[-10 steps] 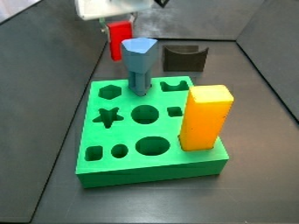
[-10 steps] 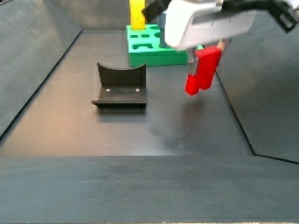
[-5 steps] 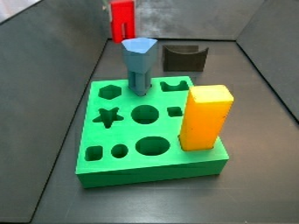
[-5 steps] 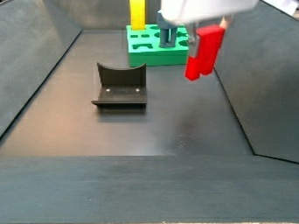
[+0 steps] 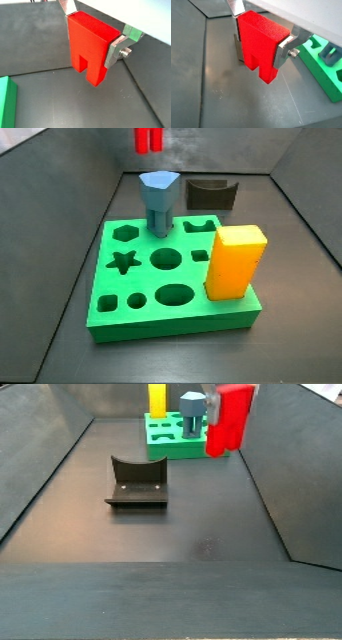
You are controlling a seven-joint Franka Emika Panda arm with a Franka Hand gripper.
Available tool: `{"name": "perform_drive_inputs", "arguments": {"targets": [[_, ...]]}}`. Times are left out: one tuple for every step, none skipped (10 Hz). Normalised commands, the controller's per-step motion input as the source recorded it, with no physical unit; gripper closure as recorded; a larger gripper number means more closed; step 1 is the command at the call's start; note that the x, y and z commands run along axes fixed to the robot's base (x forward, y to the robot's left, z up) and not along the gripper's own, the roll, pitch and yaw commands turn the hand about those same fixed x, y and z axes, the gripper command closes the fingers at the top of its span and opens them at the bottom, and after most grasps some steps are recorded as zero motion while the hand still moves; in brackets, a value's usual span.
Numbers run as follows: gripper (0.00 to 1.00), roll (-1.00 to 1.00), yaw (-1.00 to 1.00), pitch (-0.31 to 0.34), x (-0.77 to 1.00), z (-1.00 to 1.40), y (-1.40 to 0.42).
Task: Pick up the double-square object. Move up. Move to above the board. Insert the double-square object.
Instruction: Move to above the board.
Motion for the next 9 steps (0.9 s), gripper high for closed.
{"name": "perform_drive_inputs", "arguments": {"targets": [[1.0,0.05,0.0,0.082,0.15,1.0,0.12],[1.0,0.04,0.0,0.079,0.11,1.0,0.1],[1.0,0.04,0.0,0.076,0.1,0.97,0.09],[1.0,0.03,0.0,0.076,0.05,0.75,0.06],[1.0,0.03,-0.01,0.075,0.03,0.59,0.04],[1.0,0.03,-0.01,0.072,0.02,0.43,0.02],[1.0,0.03,-0.01,0.071,0.01,0.21,0.01],[1.0,0.01,-1.0,0.014,0.14,0.19,-1.0],[1.0,0.01,-1.0,0.012,0.14,0.17,-1.0]]}}
